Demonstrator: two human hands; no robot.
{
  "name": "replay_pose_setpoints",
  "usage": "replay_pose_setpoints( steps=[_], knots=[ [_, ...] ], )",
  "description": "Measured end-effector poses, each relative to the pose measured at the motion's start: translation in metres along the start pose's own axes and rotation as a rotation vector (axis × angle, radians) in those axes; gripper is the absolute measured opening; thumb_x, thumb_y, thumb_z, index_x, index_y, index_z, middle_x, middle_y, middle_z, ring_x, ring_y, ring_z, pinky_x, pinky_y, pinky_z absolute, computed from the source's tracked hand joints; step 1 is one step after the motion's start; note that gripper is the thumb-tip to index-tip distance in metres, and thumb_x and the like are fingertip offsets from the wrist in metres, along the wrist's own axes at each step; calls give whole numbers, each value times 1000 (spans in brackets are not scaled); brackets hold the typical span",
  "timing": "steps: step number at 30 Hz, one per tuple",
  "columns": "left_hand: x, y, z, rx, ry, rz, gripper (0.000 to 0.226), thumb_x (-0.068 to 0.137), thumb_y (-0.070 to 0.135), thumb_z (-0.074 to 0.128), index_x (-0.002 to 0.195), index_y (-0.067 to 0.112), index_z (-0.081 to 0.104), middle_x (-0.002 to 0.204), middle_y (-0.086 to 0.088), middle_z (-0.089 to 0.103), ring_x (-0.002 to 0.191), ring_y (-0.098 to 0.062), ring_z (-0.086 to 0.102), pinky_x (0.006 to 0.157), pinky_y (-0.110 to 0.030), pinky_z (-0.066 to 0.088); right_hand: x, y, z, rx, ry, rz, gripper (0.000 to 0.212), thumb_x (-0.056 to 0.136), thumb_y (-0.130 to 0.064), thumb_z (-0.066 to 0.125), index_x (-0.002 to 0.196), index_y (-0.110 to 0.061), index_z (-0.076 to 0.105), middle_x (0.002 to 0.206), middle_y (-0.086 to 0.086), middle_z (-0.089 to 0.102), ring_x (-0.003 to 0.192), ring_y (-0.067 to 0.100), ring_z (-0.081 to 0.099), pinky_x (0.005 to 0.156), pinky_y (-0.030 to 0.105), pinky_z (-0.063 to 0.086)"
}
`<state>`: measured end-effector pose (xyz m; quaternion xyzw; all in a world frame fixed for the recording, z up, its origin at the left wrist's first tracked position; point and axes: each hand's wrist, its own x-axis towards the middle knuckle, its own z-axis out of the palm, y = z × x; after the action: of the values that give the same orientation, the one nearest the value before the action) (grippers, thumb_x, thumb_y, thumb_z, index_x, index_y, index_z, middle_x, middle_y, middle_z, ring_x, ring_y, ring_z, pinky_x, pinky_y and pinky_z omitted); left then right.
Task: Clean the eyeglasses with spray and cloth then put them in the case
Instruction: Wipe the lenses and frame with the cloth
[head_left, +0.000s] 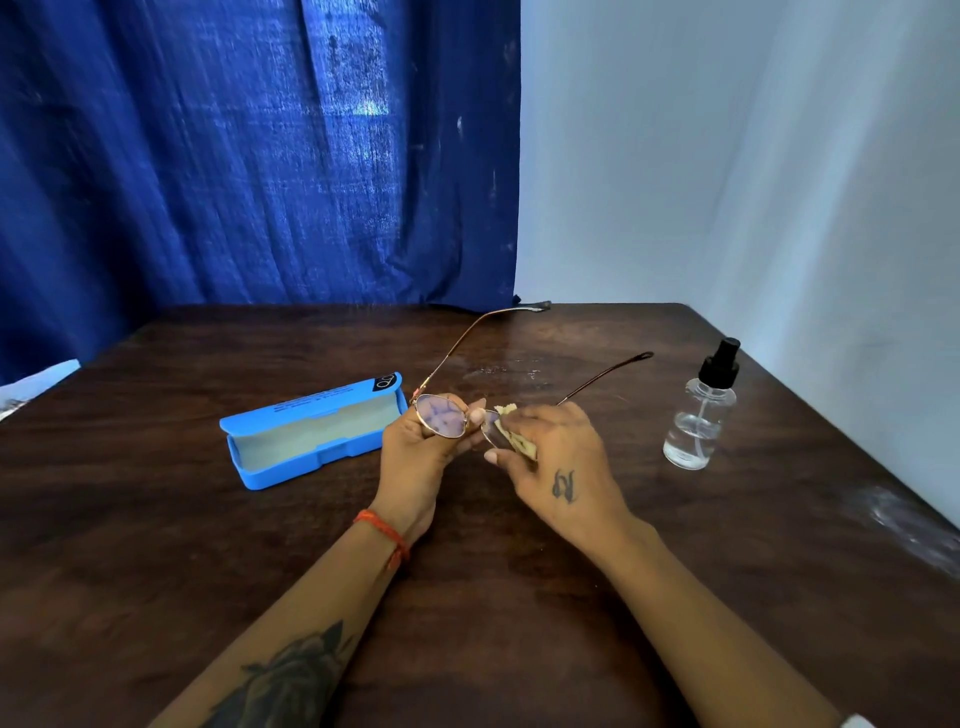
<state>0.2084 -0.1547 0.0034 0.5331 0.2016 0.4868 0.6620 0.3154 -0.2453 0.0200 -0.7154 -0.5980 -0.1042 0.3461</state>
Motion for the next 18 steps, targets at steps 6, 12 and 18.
replay_pose_setpoints(
  steps=[6, 12, 18],
  knots=[
    [1, -2, -2, 44, 16, 2, 5, 83, -2, 58, 89, -2, 58, 88, -11, 65, 86, -14, 68, 70, -24, 57, -2, -2, 1, 129, -3, -64, 33, 69, -7, 77, 100, -13, 72, 102, 2, 72, 93, 21, 58, 81, 20, 38],
    [0, 3, -1, -34, 14, 4, 10, 75, 5, 64, 74, 15, 63, 70, 3, 74, 71, -9, 70, 61, -19, 55, 1, 4, -7, 193, -42, -81, 26, 65, 4, 75, 84, -13, 76, 88, 0, 75, 83, 14, 59, 75, 16, 42],
    [0, 3, -3, -53, 43, -6, 12, 79, 0, 61, 77, 12, 61, 73, 0, 74, 79, -13, 70, 63, -20, 55, 1, 8, -14, -24, -19, -106, 31, 65, 8, 66, 82, -15, 77, 85, -1, 76, 81, 20, 63, 75, 26, 51]
  ],
)
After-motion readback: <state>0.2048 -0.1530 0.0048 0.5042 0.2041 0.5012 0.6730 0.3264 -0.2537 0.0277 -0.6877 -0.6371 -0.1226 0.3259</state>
